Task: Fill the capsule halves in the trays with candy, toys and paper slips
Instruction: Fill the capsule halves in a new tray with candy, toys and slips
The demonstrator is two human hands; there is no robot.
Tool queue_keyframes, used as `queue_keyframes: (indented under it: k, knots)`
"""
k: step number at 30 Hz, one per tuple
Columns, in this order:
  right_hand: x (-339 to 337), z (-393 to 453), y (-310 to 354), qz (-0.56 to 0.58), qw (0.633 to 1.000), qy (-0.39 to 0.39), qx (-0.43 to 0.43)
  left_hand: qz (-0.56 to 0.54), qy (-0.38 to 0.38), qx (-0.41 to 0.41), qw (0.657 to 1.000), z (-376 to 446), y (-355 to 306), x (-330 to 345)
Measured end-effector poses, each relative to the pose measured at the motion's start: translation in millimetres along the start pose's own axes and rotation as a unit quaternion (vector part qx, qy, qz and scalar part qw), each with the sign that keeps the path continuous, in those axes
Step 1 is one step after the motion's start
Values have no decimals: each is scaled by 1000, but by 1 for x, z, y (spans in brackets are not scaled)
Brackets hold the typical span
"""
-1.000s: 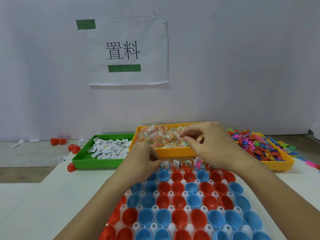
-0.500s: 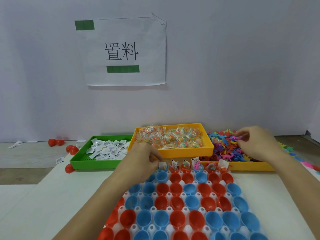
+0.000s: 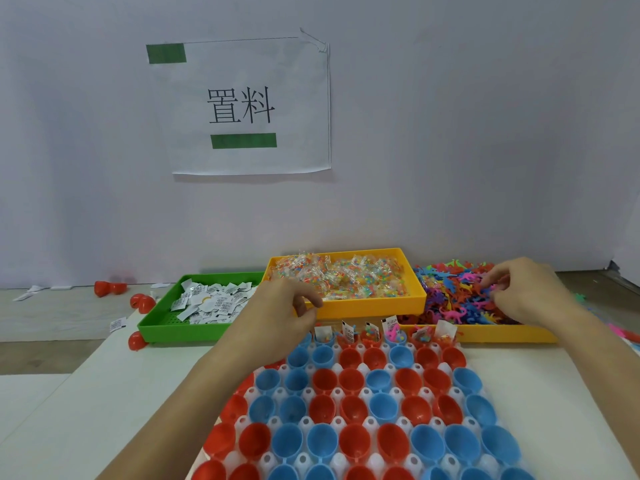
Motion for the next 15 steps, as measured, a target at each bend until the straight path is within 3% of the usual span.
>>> queue_keyframes:
  k: [15]
  knots:
    - [-30, -22, 27, 176, 978, -46, -103, -37, -51, 17, 998, 1, -11, -11]
Point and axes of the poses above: each hand's wrist, its own z-axis towards the middle knuckle, its own x-axis out of the palm, y = z × x, the point moved 1 cm from there along z, towards the middle knuckle, and after that the axes turned 12 degrees about x, right-handed, at the moved point
